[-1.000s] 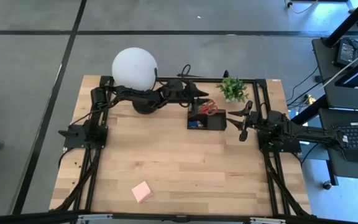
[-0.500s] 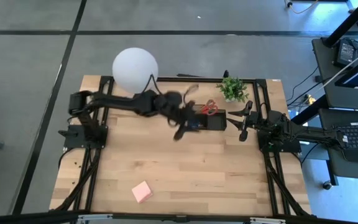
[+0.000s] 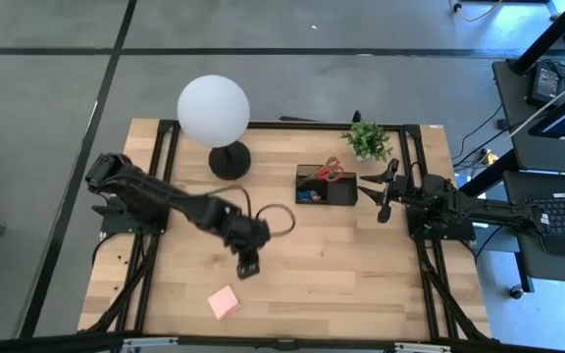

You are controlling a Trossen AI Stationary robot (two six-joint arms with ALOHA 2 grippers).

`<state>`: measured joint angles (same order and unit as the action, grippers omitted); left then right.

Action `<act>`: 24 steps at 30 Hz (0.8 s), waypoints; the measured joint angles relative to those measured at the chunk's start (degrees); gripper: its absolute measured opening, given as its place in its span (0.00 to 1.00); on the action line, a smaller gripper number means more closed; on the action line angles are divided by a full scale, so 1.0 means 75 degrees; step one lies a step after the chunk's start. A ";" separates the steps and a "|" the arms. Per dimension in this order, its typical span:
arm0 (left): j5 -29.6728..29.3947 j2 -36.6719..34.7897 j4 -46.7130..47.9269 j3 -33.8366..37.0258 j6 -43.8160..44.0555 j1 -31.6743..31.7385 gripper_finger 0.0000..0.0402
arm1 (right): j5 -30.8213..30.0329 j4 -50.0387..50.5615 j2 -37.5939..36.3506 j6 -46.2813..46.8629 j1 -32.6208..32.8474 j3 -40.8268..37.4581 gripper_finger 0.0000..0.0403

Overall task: Pick and place office supplies into organizer
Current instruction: Put the pink sticky notes into the black desk organizer

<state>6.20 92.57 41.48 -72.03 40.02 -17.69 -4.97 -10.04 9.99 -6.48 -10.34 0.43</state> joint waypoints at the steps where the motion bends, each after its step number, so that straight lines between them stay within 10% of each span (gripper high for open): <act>1: 0.0038 0.0033 0.0025 0.0000 0.0350 -0.0195 0.46 | 0.0000 0.0000 0.0000 0.0000 0.0000 0.0000 0.36; 12: 0.0829 0.0424 -0.0054 0.0000 0.4567 -0.2172 0.47 | 0.0000 0.0016 0.0001 0.0003 0.0001 -0.0001 0.36; 24: 0.0708 0.1563 -0.2924 0.0000 0.5433 -0.2772 0.45 | 0.0000 0.0037 0.0000 -0.0019 0.0000 -0.0001 0.36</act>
<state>11.51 104.30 19.55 -72.03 80.77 -38.48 -4.97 -9.76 9.99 -6.62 -10.34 0.42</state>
